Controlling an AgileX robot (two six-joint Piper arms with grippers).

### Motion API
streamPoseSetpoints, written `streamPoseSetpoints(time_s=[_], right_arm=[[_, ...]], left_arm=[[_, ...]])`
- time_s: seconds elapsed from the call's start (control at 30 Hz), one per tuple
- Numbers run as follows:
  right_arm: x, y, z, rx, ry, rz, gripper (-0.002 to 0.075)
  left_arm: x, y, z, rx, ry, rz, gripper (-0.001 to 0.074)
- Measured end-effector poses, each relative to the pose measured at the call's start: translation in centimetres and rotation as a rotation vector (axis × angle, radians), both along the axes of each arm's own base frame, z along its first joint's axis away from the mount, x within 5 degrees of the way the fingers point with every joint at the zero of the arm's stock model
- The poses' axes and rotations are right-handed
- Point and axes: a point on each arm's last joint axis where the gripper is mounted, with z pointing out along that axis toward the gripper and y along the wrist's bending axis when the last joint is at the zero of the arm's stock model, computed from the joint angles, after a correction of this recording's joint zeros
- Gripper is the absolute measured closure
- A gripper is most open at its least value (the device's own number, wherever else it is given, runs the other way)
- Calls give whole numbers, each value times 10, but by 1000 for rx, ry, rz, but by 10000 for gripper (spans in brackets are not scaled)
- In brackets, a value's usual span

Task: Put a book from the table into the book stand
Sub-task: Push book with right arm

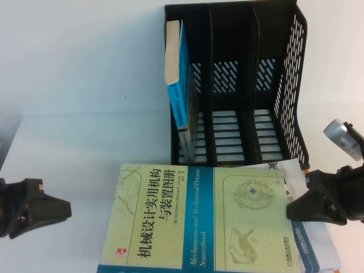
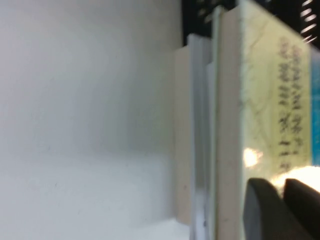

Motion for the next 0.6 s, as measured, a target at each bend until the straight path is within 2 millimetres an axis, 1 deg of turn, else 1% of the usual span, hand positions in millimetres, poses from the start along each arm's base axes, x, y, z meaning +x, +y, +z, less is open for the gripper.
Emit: streamPoseSetpoints(time_s=[0.07,0.1,0.17,0.27,0.3,0.33,0.4,0.5,0.6], right_arm=[[0,0,0,-1,-3,3,718],[0,0,0,-1,-5,6,718],[0,0,0,-1,-10,16,718],[0,0,0,-7,-35,44,718],[0,0,0,-9,-44,54,718],[0,0,0,-11,-50,60,718],[-1,0,2,-12,-68,71,718],[-6,0,8,-29,-113,116,718],[-19,-1,18,-44,-151,185,718]], left_arm=[[2,-1,-5,14,30,-1,640],[3,-1,-7,15,45,-6,594],[7,-2,-13,10,72,-7,491],[14,-1,-22,-7,104,10,311],[17,-1,-25,-22,117,16,271],[20,-1,-28,-37,123,15,245],[26,-1,-34,-65,124,5,223],[34,-3,-43,-132,110,-40,220],[42,-7,-56,-229,119,-99,220]])
